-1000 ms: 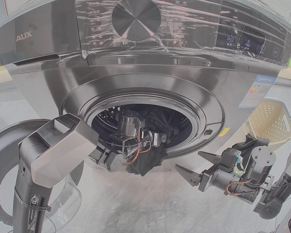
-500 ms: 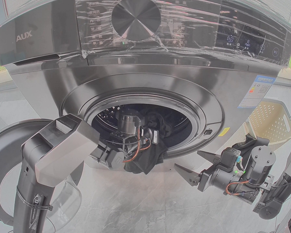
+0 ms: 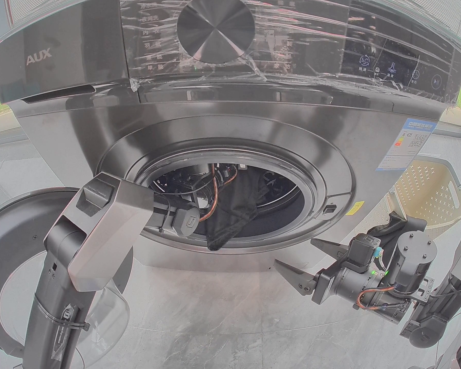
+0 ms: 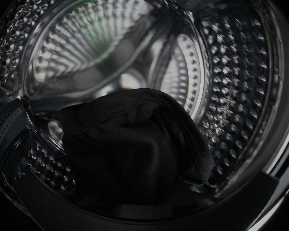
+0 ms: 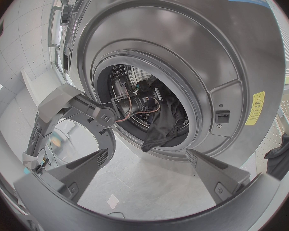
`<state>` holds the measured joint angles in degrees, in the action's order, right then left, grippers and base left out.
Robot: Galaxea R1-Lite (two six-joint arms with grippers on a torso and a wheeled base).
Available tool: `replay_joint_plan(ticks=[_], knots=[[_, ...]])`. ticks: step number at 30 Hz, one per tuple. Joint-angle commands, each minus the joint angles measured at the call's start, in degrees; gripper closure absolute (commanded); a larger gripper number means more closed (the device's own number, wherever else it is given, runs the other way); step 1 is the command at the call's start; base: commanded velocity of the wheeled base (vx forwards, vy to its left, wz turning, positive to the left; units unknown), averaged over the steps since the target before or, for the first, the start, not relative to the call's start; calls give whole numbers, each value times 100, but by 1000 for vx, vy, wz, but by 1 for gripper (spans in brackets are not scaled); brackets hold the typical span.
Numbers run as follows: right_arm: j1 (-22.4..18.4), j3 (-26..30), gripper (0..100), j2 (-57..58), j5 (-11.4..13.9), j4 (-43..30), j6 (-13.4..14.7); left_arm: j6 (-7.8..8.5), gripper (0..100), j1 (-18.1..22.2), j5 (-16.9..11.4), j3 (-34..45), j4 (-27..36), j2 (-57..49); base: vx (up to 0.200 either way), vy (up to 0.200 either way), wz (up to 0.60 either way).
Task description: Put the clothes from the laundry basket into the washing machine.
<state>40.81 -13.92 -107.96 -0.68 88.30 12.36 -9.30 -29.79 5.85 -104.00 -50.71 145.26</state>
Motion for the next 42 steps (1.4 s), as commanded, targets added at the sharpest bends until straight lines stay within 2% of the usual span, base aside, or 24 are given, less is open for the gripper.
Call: replay_joint_plan(ticks=[1,6,7,11,12,13,14,18,21,27,28,36,40,42], knots=[[6,-5,0,-6,-2,3,3,-45,100,35,127,-516,-88,345,0,0,0],[6,-5,0,-6,-2,3,3,-89,100,17,144,-305,-53,292,0,0,0],[6,3,0,-6,-2,3,3,-98,0,9,144,-156,-44,248,0,0,0],[6,3,0,-6,7,3,3,-125,0,-44,109,415,70,-24,0,0,0],[6,3,0,-15,-2,3,3,-125,0,-62,56,793,281,-191,0,0,0],[6,3,0,-15,-2,3,3,-125,0,-62,56,793,281,-191,0,0,0],[6,3,0,-15,-2,3,3,-98,0,-106,-40,1268,642,-385,0,0,0],[6,3,0,-23,7,3,3,-72,0,-132,-163,1584,729,-385,0,0,0],[6,3,0,-23,7,3,3,7,0,-132,-207,1655,738,-323,0,0,0],[6,3,0,-23,7,3,3,95,0,-132,-216,1997,923,-332,0,0,0],[14,3,0,-23,7,3,3,139,100,-141,-234,2024,914,-323,0,0,0],[32,3,0,-15,7,3,3,130,100,-150,-304,1716,914,-270,0,0,0],[32,-5,0,-23,7,3,3,95,100,-88,-190,1189,853,-174,0,0,0],[32,-5,0,-23,7,3,3,-10,100,-35,-49,952,738,-156,0,0,0]])
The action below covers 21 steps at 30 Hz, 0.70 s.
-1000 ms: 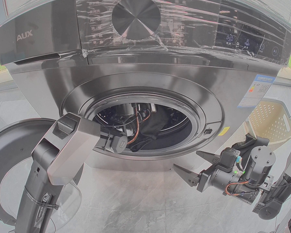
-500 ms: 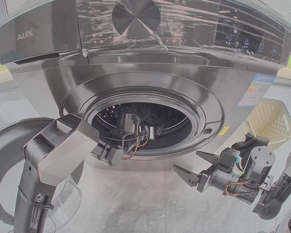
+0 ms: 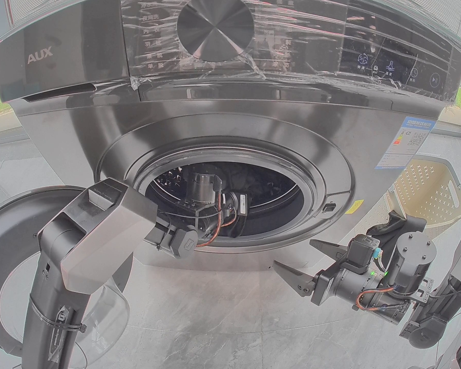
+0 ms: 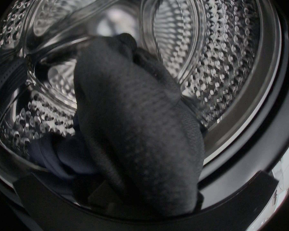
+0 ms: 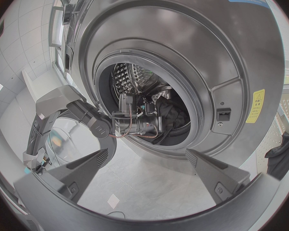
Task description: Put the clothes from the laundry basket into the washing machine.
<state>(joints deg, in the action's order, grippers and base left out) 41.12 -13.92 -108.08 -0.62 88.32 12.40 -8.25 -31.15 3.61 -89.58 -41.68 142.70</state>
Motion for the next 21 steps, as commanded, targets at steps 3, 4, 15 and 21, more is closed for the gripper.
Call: replay_joint_plan(ticks=[3,4,15,21], knots=[[1,-14,0,-11,1,1,-1,-194,100,144,254,-895,-420,293,0,0,0],[1,-23,0,-11,1,1,-1,-203,100,162,263,-1062,-508,372,0,0,0],[1,-23,0,-2,1,1,-1,-308,100,214,448,-2502,-807,1119,0,0,0],[1,-23,0,-11,1,1,8,-308,100,214,571,-2502,-842,1111,0,0,0]])
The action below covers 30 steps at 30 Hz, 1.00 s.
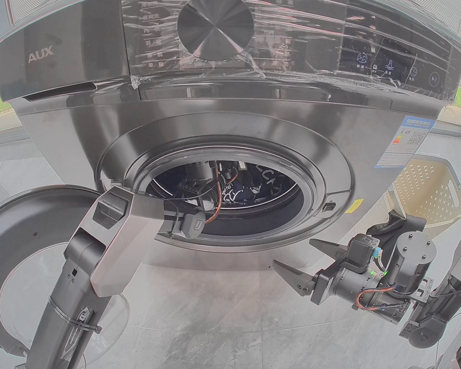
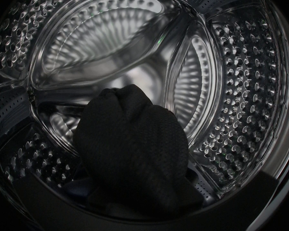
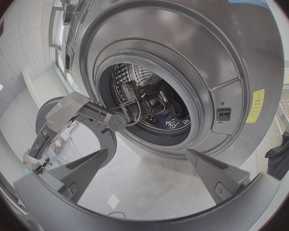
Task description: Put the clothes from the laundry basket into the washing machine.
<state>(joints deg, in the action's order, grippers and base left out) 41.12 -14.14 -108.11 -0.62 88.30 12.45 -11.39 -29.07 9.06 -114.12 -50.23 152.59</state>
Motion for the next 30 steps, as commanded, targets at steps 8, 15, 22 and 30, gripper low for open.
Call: replay_joint_plan(ticks=[8,15,22,30], knots=[[1,8,0,0,1,3,3,-22,0,-90,70,258,136,-151,0,0,0],[1,-1,0,0,1,3,-5,-13,0,-98,96,874,329,-432,0,0,0],[1,-1,0,0,1,3,-5,119,0,-186,96,2297,690,-1170,0,0,0],[1,8,0,0,1,3,3,304,0,-353,35,3458,839,-1970,0,0,0]])
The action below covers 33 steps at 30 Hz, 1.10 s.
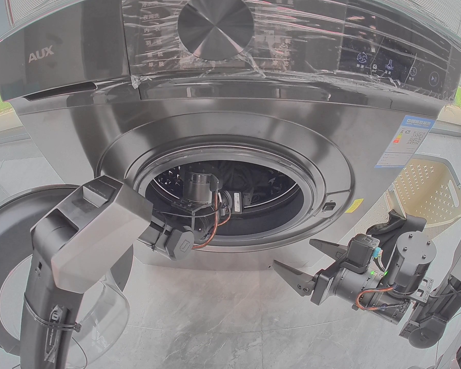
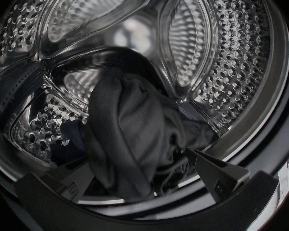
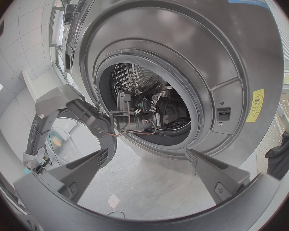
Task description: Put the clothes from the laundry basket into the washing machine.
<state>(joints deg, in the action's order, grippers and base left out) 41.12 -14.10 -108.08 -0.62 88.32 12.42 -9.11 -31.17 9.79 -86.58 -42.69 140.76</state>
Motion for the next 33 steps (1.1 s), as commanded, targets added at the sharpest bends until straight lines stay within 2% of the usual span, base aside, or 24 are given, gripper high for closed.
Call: replay_joint_plan(ticks=[1,7,12,18,24,28,31,33], knots=[[1,4,0,-2,1,1,6,76,0,-152,-38,721,86,-805,0,0,0],[1,4,0,6,1,1,-3,164,0,-293,14,1486,428,-1473,0,0,0],[-7,4,0,6,1,1,6,164,0,-363,-38,1750,296,-1596,0,0,0],[-7,48,0,33,1,1,6,199,0,-715,-223,2321,-363,-1552,0,0,0],[-34,75,0,59,1,1,6,208,0,-768,-223,2813,-503,-1640,0,0,0],[-34,75,0,68,1,1,6,208,0,-891,-267,3666,-969,-2079,0,0,0],[-51,83,0,77,1,1,6,128,0,-1163,-592,4395,-1321,-2554,0,0,0],[-78,118,0,165,-8,-8,6,128,0,-1251,-592,4738,-1496,-2756,0,0,0]])
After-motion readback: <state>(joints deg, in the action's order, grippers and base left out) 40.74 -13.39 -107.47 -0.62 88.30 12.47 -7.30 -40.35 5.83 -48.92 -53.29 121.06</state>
